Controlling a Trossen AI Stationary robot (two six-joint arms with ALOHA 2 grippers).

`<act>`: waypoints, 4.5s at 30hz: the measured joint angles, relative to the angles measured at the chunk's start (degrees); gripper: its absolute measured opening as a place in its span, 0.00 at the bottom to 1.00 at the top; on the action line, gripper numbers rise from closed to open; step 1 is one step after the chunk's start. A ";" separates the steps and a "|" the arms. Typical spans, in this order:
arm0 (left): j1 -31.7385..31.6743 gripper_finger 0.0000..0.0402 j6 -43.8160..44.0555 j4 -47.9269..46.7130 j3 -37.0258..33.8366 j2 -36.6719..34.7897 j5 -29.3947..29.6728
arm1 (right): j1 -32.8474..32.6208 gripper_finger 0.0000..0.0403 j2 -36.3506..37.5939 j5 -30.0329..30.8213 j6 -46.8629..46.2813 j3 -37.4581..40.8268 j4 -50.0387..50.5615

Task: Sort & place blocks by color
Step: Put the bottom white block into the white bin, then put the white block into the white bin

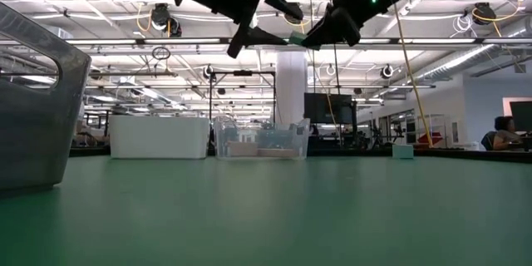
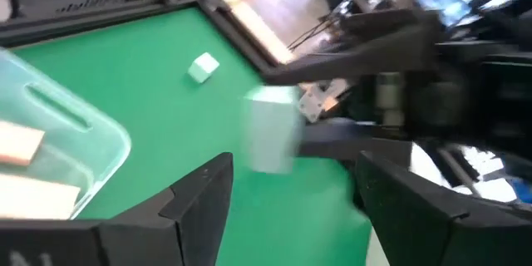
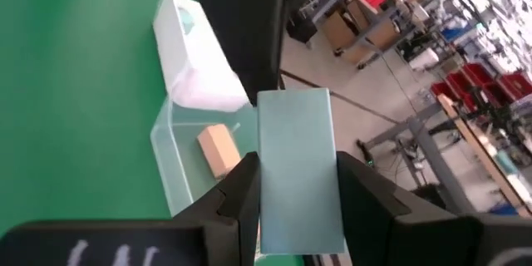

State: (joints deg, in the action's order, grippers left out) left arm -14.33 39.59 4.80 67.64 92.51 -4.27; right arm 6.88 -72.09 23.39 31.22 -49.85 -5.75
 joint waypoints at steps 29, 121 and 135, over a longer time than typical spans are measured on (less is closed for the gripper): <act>0.00 0.64 1.09 0.50 0.00 0.15 -0.27 | -1.75 0.27 0.04 0.42 1.88 -0.09 -1.29; -23.52 0.51 -9.05 -50.12 -6.62 -8.57 14.88 | 38.09 0.79 -13.99 -7.54 -69.88 -0.02 39.01; -23.47 0.62 -7.76 -42.62 -6.64 -8.57 7.95 | 38.14 0.70 -14.15 -8.21 -70.66 -0.02 40.15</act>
State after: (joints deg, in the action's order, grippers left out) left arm -37.80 31.83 -37.82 60.99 83.94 3.69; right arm 45.01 -86.24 15.18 -39.44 -49.87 34.40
